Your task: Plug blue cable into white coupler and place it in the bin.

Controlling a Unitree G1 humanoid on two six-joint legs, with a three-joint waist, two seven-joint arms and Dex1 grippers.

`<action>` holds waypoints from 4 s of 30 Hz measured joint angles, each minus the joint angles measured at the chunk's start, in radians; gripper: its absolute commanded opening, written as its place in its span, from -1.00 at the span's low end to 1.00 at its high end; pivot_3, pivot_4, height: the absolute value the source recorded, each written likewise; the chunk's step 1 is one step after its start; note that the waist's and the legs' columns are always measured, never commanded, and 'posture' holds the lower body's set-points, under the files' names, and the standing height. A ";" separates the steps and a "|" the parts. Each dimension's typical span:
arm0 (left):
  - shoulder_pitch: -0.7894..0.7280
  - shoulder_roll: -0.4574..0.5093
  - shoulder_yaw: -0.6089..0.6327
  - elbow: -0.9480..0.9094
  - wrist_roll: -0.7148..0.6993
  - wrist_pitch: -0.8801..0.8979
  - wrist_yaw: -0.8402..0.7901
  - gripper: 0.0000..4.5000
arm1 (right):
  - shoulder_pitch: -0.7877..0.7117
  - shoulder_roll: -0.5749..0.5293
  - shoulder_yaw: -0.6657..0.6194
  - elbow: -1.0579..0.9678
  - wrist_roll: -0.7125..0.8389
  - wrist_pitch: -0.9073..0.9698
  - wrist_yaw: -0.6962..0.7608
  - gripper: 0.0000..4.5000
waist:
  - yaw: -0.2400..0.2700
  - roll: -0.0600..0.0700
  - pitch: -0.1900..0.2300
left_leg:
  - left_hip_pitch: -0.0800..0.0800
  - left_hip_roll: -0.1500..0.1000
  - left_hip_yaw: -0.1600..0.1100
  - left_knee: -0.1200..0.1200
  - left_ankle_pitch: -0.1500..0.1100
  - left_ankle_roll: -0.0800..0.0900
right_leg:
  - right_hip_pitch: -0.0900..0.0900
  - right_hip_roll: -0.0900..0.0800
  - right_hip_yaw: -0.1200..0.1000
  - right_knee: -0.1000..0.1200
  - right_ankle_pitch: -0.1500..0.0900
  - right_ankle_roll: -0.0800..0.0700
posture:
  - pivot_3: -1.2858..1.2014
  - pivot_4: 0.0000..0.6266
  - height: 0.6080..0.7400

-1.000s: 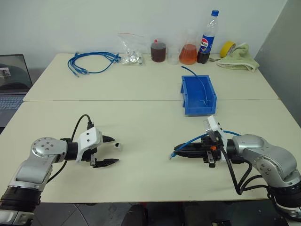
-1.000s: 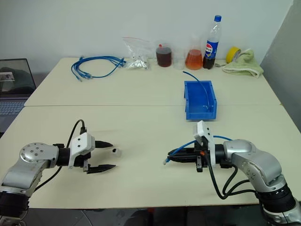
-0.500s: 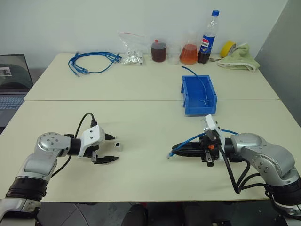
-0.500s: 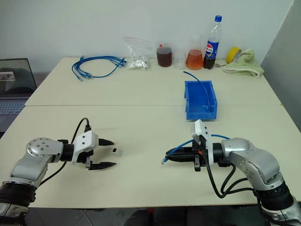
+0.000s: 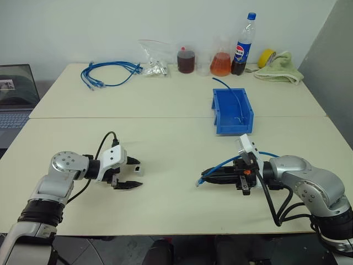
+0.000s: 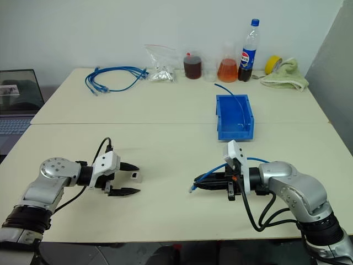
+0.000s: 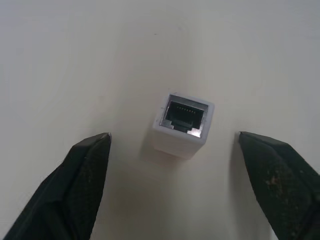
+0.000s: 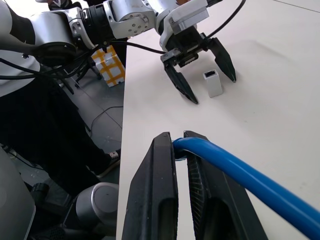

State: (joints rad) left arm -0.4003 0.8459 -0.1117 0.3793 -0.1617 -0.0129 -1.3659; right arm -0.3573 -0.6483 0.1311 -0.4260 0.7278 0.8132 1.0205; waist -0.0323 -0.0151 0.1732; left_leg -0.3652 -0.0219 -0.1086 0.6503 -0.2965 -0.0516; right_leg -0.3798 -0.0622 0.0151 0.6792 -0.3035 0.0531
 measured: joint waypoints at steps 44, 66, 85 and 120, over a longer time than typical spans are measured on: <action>-0.043 -0.125 -0.234 -0.496 0.112 0.507 0.122 -0.63 | 0.018 0.050 0.012 0.018 -0.074 -0.113 -0.039 -0.99 | 0.002 0.000 0.000 | 0.000 0.000 -0.002 0.009 0.000 0.000 | 0.006 0.000 -0.001 0.001 0.000 0.000 | 0.03 -0.52 1.00; -0.032 -0.124 -0.244 -0.510 0.108 0.515 0.131 -0.64 | -0.135 0.226 0.255 0.229 -0.389 -0.277 -0.083 -0.99 | 0.001 0.000 0.000 | 0.001 0.000 -0.003 0.010 0.000 0.001 | 0.006 0.001 -0.001 0.001 0.000 0.000 | 0.03 -0.52 1.00; -0.043 -0.122 -0.252 -0.519 0.108 0.551 0.129 -0.64 | -0.167 0.257 0.313 0.254 -0.505 -0.312 -0.084 -0.99 | 0.000 0.000 0.000 | 0.001 0.000 -0.003 0.009 0.000 0.001 | 0.006 0.001 -0.001 0.001 0.000 0.000 | 0.03 -0.52 1.00; -0.056 -0.125 -0.271 -0.504 0.117 0.549 0.142 -0.64 | -0.222 0.279 0.365 0.208 -0.548 -0.131 -0.089 -0.99 | 0.001 0.006 -0.006 | 0.002 0.000 -0.004 0.010 0.000 0.001 | 0.007 0.001 -0.001 0.001 0.000 0.000 | 0.03 -0.52 1.00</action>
State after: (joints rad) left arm -0.4564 0.7209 -0.3824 -0.1246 -0.0450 0.5362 -1.2239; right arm -0.5792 -0.3697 0.4958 -0.2180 0.1794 0.6819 0.9314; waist -0.0316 -0.0088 0.1674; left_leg -0.3628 -0.0223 -0.1121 0.6599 -0.2970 -0.0509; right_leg -0.3728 -0.0612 0.0143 0.6804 -0.3036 0.0535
